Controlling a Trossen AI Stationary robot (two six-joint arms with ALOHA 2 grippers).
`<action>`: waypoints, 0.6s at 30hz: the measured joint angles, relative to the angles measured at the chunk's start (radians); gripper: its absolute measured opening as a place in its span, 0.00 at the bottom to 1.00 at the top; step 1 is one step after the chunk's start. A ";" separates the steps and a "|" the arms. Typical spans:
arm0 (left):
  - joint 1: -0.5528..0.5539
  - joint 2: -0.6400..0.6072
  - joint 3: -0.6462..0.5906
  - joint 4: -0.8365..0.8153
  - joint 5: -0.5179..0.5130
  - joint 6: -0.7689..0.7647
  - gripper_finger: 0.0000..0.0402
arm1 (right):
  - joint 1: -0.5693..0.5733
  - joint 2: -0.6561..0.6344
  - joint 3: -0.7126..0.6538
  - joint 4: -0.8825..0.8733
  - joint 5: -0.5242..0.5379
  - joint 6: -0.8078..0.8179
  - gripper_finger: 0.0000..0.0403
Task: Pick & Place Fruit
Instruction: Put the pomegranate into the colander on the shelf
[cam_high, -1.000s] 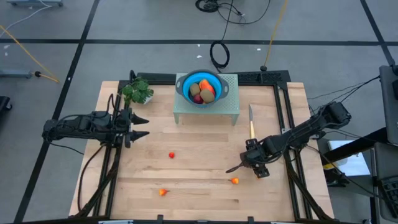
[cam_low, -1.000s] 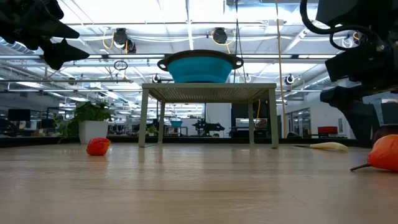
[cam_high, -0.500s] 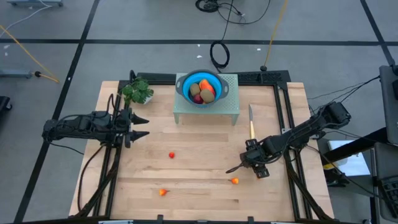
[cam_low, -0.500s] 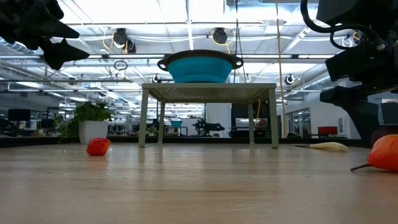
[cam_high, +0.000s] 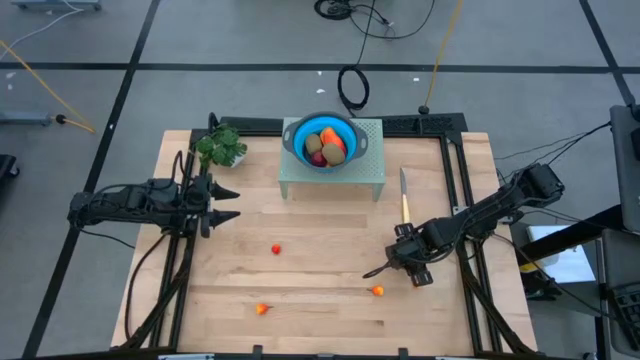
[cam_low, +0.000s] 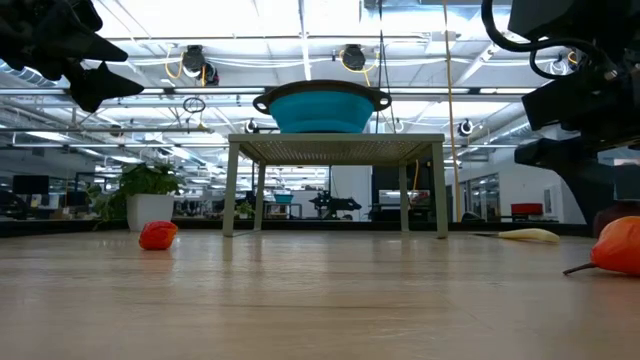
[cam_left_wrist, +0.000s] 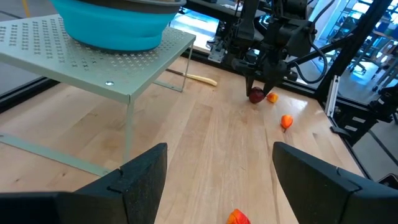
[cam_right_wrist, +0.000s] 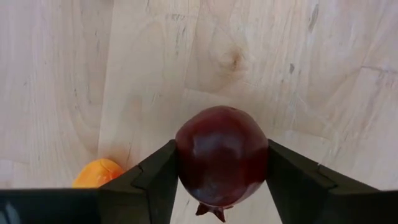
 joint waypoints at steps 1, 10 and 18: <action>0.000 0.000 0.000 0.000 0.000 -0.001 0.73 | 0.000 0.000 0.000 0.000 0.000 0.000 0.51; 0.000 0.000 0.000 0.000 0.000 -0.028 0.73 | -0.023 -0.023 0.007 -0.017 -0.004 -0.009 0.50; 0.000 0.000 0.000 0.000 0.000 -0.036 0.73 | -0.052 -0.129 0.077 -0.044 -0.001 -0.056 0.50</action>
